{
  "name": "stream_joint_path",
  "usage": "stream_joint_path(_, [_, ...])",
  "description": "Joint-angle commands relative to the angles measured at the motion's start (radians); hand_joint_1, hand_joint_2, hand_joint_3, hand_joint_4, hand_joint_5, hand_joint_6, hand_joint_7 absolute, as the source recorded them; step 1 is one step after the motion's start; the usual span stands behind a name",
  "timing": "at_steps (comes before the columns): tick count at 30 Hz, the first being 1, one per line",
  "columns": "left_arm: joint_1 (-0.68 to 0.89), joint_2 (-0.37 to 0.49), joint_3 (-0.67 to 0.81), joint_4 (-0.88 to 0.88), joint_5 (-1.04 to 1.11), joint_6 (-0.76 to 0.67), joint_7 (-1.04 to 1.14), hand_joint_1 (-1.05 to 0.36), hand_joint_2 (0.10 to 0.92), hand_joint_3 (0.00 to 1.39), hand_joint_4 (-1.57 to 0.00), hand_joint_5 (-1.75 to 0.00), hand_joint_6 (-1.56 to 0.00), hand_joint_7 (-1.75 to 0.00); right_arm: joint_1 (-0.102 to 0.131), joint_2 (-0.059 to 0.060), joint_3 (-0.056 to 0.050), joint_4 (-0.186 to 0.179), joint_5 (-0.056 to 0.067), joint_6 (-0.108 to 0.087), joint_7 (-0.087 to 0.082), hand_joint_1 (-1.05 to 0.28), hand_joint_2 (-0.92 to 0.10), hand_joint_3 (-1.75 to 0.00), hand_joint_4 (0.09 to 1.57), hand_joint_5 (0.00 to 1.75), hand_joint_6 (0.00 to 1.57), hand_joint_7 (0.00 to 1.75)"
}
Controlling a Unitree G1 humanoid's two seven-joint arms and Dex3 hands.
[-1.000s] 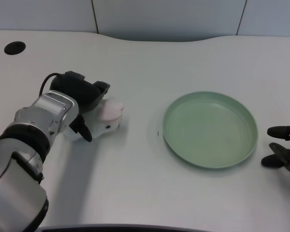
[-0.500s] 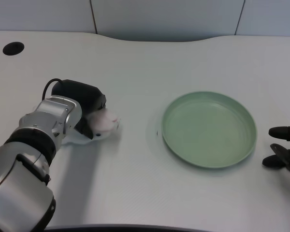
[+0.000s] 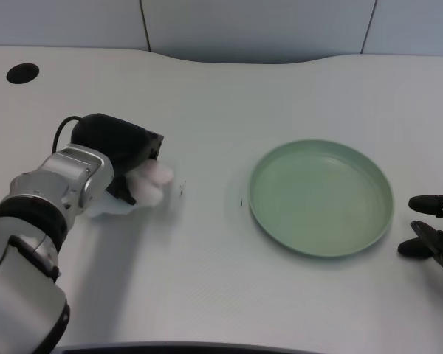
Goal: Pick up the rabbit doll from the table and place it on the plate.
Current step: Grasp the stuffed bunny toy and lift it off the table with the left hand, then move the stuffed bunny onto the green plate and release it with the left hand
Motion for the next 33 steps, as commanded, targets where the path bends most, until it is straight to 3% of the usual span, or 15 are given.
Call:
stream_joint_path(1, [0.011,0.013,0.018,-0.003,-0.012,-0.015,0.053,-0.15,0.921,0.15,-0.66,-1.74,-0.48,-1.73,0.008,-0.003,-0.003,-0.012,0.010,0.004,-0.005,-0.86,-0.90,0.00,0.84,0.91,0.53,0.94])
stream_joint_path(4, [-0.019,0.005,0.048,-0.015,-0.041,-0.035,0.052,-0.15,0.918,0.12,-0.71,-1.75,-0.51,-1.74,0.007,-0.002,-0.002,-0.013,0.008,0.006,-0.009,-0.88,-0.90,0.00,0.85,0.91,0.54,0.94])
stream_joint_path(6, [-0.041,-0.002,0.072,-0.024,-0.065,-0.051,0.033,-0.13,0.895,0.09,-0.66,-1.75,-0.49,-1.71,0.004,-0.004,-0.001,-0.008,0.006,0.005,-0.008,-0.88,-0.90,0.00,0.84,0.91,0.55,0.94])
stream_joint_path(11, [-0.095,-0.038,0.104,-0.045,-0.101,-0.079,-0.015,-0.11,0.912,0.06,-0.70,-1.75,-0.50,-1.75,-0.005,-0.006,-0.001,-0.001,0.011,0.016,0.001,-0.88,-0.89,0.00,0.83,0.91,0.55,0.94])
stream_joint_path(12, [-0.103,-0.047,0.105,-0.049,-0.103,-0.079,-0.019,-0.13,0.902,0.04,-0.66,-1.72,-0.54,-1.58,-0.007,-0.006,-0.001,-0.001,0.012,0.017,0.003,-0.87,-0.89,0.00,0.83,0.92,0.55,0.94])
stream_joint_path(14, [-0.114,-0.069,0.108,-0.053,-0.109,-0.086,-0.024,-0.14,0.898,0.02,-0.64,-1.73,-0.58,-1.47,-0.011,-0.006,0.001,0.003,0.010,0.018,0.008,-0.88,-0.88,0.00,0.82,0.92,0.56,0.93])
stream_joint_path(16, [-0.121,-0.093,0.115,-0.055,-0.120,-0.099,-0.038,-0.15,0.911,0.02,-0.71,-1.74,-0.57,-1.65,-0.015,-0.007,0.004,0.008,0.008,0.020,0.014,-0.89,-0.89,0.00,0.82,0.93,0.56,0.93])
stream_joint_path(19, [-0.131,-0.122,0.126,-0.057,-0.136,-0.109,-0.069,-0.14,0.918,0.04,-0.76,-1.75,-0.61,-1.72,-0.023,-0.007,0.006,0.022,0.006,0.020,0.022,-0.89,-0.87,0.00,0.83,0.92,0.58,0.93])
stream_joint_path(20, [-0.133,-0.139,0.129,-0.058,-0.141,-0.111,-0.075,-0.14,0.918,0.04,-0.77,-1.75,-0.61,-1.73,-0.025,-0.007,0.011,0.027,0.000,0.016,0.025,-0.89,-0.87,0.00,0.83,0.92,0.58,0.92])
stream_joint_path(21, [-0.136,-0.157,0.129,-0.059,-0.143,-0.116,-0.083,-0.15,0.913,0.03,-0.73,-1.74,-0.62,-1.63,-0.028,-0.006,0.016,0.031,-0.006,0.013,0.025,-0.89,-0.87,0.00,0.82,0.92,0.59,0.92])
stream_joint_path(25, [-0.142,-0.215,0.131,-0.063,-0.149,-0.127,-0.105,-0.15,0.921,0.06,-0.75,-1.75,-0.56,-1.74,-0.036,-0.004,0.035,0.041,-0.032,0.005,0.005,-0.90,-0.87,0.00,0.87,0.96,0.61,0.91])
stream_joint_path(28, [-0.138,-0.266,0.122,-0.065,-0.143,-0.160,-0.089,-0.14,0.917,0.08,-0.77,-1.75,-0.57,-1.74,-0.036,-0.009,0.066,0.034,-0.082,0.013,-0.045,-0.91,-0.89,-0.01,0.88,1.07,0.58,0.91])
stream_joint_path(30, [-0.137,-0.308,0.117,-0.064,-0.139,-0.175,-0.079,-0.13,0.908,0.08,-0.78,-1.75,-0.59,-1.75,-0.036,-0.008,0.078,0.032,-0.097,0.011,-0.060,-0.91,-0.89,-0.01,0.82,1.11,0.56,0.93])
stream_joint_path(32, [-0.136,-0.340,0.119,-0.062,-0.143,-0.179,-0.086,-0.15,0.891,0.05,-0.67,-1.52,-0.60,-1.43,-0.035,-0.009,0.086,0.026,-0.103,0.015,-0.065,-0.91,-0.90,0.00,0.81,1.14,0.57,0.95])
stream_joint_path(33, [-0.135,-0.350,0.121,-0.061,-0.145,-0.180,-0.089,-0.15,0.903,0.04,-0.69,-1.49,-0.64,-1.38,-0.034,-0.010,0.090,0.023,-0.108,0.020,-0.068,-0.92,-0.90,0.00,0.80,1.13,0.57,0.96])
